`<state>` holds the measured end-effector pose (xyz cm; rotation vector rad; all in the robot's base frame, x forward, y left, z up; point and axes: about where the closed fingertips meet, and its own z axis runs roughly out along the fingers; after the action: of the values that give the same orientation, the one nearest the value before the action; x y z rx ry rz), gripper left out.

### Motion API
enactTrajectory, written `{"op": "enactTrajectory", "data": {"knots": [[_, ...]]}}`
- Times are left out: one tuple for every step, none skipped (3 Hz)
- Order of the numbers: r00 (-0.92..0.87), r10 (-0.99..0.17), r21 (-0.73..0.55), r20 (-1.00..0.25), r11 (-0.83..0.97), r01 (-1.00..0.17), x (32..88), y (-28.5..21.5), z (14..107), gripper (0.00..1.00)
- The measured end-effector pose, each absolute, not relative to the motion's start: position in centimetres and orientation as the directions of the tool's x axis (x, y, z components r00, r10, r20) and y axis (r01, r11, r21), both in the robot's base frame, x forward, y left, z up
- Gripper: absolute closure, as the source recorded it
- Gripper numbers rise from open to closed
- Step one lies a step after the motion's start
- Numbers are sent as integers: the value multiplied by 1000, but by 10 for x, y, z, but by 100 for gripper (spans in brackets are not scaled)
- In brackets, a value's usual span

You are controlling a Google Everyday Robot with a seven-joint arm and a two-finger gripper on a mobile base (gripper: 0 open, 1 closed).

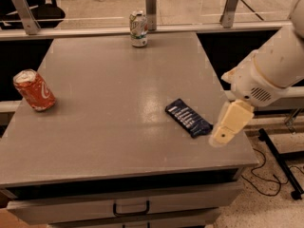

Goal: Move rxbar blueberry near coke can

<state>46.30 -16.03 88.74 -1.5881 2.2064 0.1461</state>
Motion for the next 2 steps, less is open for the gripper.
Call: {"op": "enactTrajectory", "data": {"knots": [[-299, -858, -137, -418, 384, -913, 472, -133, 858, 0], [-339, -835, -107, -434, 421, -901, 484, -113, 832, 18]]}}
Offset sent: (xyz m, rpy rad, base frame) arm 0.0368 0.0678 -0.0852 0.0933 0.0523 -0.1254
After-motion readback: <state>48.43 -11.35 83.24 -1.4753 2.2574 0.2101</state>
